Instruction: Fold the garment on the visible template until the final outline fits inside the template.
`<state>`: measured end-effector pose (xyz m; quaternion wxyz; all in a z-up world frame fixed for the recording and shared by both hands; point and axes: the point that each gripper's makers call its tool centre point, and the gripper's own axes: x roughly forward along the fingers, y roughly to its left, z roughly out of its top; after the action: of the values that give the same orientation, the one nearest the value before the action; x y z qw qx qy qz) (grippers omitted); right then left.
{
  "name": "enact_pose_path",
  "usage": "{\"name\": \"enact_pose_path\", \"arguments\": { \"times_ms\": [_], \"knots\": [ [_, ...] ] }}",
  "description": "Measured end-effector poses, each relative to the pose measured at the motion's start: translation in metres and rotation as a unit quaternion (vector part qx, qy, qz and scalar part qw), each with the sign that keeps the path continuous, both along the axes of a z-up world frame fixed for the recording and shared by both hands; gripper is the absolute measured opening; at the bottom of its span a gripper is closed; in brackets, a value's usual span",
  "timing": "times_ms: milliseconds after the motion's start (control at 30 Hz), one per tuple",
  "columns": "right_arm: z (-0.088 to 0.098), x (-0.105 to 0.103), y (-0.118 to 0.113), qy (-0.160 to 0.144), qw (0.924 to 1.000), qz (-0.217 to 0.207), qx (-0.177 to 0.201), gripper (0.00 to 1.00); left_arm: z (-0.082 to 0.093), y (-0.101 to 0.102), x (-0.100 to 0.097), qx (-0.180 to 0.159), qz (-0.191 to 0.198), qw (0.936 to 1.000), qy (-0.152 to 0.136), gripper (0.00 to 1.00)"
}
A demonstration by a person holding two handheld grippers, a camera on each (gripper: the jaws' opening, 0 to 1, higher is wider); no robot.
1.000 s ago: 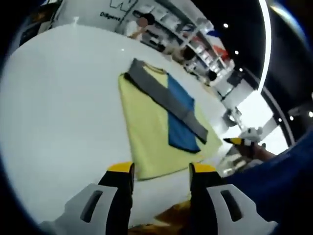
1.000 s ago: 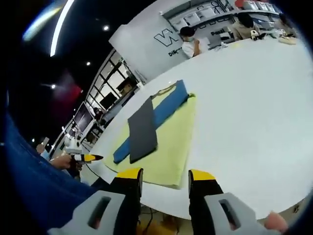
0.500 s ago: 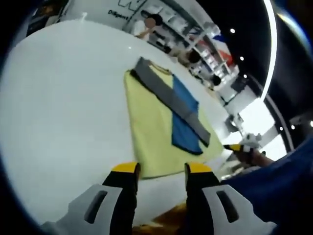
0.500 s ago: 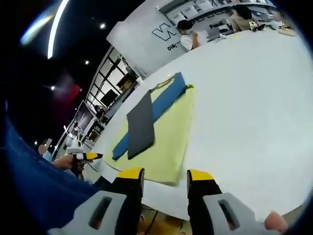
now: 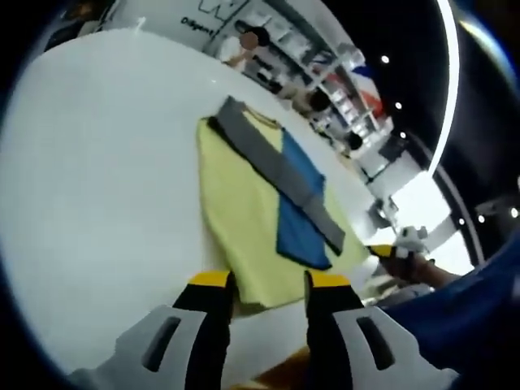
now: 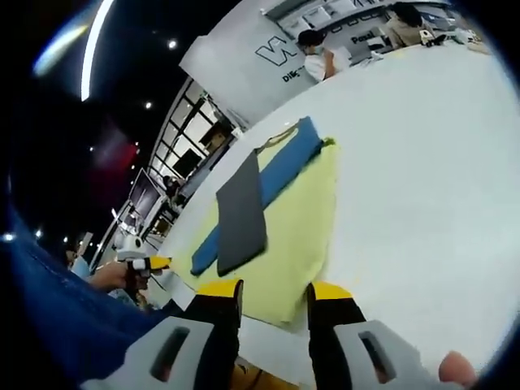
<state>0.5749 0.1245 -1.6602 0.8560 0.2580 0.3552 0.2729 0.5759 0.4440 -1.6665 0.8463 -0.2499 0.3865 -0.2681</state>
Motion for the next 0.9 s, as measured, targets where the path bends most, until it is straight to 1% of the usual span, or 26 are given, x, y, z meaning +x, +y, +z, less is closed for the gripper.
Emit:
{"name": "enact_pose_path", "arguments": {
  "times_ms": [33, 100, 200, 300, 400, 533, 700, 800, 900],
  "knots": [
    [0.0, 0.003, 0.002, 0.0, 1.0, -0.002, 0.004, 0.27, -0.002, 0.002, 0.004, 0.002, 0.007, 1.0, -0.005, 0.31],
    [0.0, 0.002, 0.005, 0.001, 1.0, -0.002, 0.008, 0.26, -0.005, 0.003, 0.006, -0.002, 0.011, 0.9999, -0.003, 0.3],
    [-0.001, 0.002, 0.007, 0.003, 1.0, -0.001, 0.007, 0.24, -0.004, 0.003, 0.001, -0.005, 0.007, 1.0, 0.004, 0.26],
    [-0.004, -0.002, 0.005, 0.005, 1.0, -0.003, 0.003, 0.21, -0.006, 0.005, -0.005, -0.002, 0.003, 1.0, 0.003, 0.24],
    [-0.005, -0.003, 0.003, 0.008, 0.9999, -0.011, 0.009, 0.19, -0.007, 0.007, -0.007, -0.004, 0.007, 1.0, 0.002, 0.22],
    [-0.011, -0.002, -0.002, 0.016, 0.9995, -0.026, 0.008, 0.12, -0.01, 0.01, -0.005, 0.001, 0.015, 0.9999, 0.002, 0.16],
    [-0.009, -0.002, -0.001, 0.019, 0.9993, -0.031, 0.011, 0.11, -0.009, 0.01, -0.004, 0.004, 0.023, 0.9997, 0.001, 0.14],
    [-0.011, 0.0, -0.003, 0.025, 0.9989, -0.038, 0.009, 0.07, -0.012, 0.012, -0.003, 0.01, 0.03, 0.9995, 0.003, 0.1],
    [-0.012, -0.001, -0.003, 0.031, 0.9986, -0.043, 0.007, 0.04, -0.012, 0.015, -0.001, 0.005, 0.043, 0.999, 0.006, 0.1]
  ]
}}
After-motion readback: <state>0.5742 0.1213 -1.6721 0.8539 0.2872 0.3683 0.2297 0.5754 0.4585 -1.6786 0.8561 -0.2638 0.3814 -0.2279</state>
